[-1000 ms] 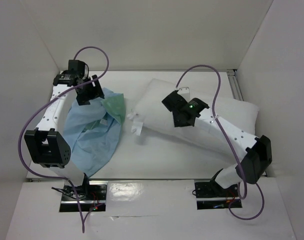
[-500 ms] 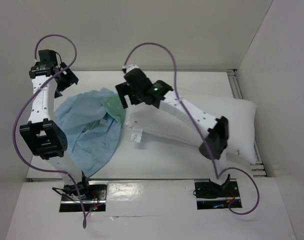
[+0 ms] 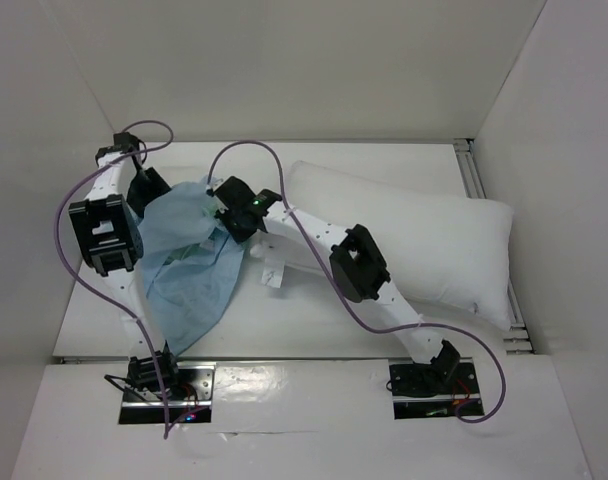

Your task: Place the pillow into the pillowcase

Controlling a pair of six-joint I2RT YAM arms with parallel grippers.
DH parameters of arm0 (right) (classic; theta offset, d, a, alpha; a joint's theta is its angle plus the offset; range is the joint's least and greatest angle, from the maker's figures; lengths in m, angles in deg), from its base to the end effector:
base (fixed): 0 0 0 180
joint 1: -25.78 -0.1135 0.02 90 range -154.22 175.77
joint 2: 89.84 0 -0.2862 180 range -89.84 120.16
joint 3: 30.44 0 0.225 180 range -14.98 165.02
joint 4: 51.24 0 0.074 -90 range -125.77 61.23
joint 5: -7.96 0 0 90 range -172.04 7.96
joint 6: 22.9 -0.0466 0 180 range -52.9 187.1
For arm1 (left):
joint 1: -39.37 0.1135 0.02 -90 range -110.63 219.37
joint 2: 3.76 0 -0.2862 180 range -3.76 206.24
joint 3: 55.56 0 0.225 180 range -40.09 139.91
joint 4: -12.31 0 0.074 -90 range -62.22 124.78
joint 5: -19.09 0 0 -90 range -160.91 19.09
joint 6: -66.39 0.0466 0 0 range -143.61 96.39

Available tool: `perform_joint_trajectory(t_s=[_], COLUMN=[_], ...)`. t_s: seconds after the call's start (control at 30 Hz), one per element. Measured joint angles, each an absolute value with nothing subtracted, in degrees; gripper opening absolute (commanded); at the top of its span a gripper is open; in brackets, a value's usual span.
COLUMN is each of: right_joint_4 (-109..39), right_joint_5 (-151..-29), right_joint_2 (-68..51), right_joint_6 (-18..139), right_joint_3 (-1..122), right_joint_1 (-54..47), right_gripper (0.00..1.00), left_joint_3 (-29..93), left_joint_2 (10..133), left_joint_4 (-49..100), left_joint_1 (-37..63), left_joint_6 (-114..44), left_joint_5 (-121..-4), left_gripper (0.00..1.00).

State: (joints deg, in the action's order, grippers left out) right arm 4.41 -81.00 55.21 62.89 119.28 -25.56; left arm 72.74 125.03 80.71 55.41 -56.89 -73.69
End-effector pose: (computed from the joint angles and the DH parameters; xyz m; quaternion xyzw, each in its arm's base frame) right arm 0.3472 0.4327 0.2021 -0.3740 0.8652 0.1481 0.2995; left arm 0.4489 0.1314 0.2222 -0.4141 0.8913 -0.0039 0.1846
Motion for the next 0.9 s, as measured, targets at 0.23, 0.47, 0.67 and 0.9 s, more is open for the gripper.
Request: perform_joint_trajectory(t_s=[0.23, 0.47, 0.67, 0.9], right_joint_4=[1.7, -2.8, -7.7, -11.9], right_joint_5=[-79.7, -79.2, -77.3, -78.8], right_joint_2=[51.2, 29.7, 19.5, 25.9], right_joint_6=[60.7, 59.2, 58.6, 56.1], right_joint_3=[115.7, 102.8, 100.3, 98.0], right_joint_1=[-24.2, -20.0, -18.3, -12.5], right_gripper=[0.0, 0.0, 0.0, 0.0], left_joint_3=[74.8, 88.9, 96.7, 99.2], left_joint_2=[127.3, 126.5, 122.9, 124.6], left_joint_4=[80.5, 79.5, 77.1, 74.0], left_joint_1=[55.3, 55.3, 55.2, 51.7], left_joint_6=[-55.4, -55.3, -55.3, -52.1], left_joint_5=[-68.6, -68.6, -72.2, -82.6], left_gripper=[0.0, 0.0, 0.0, 1.0])
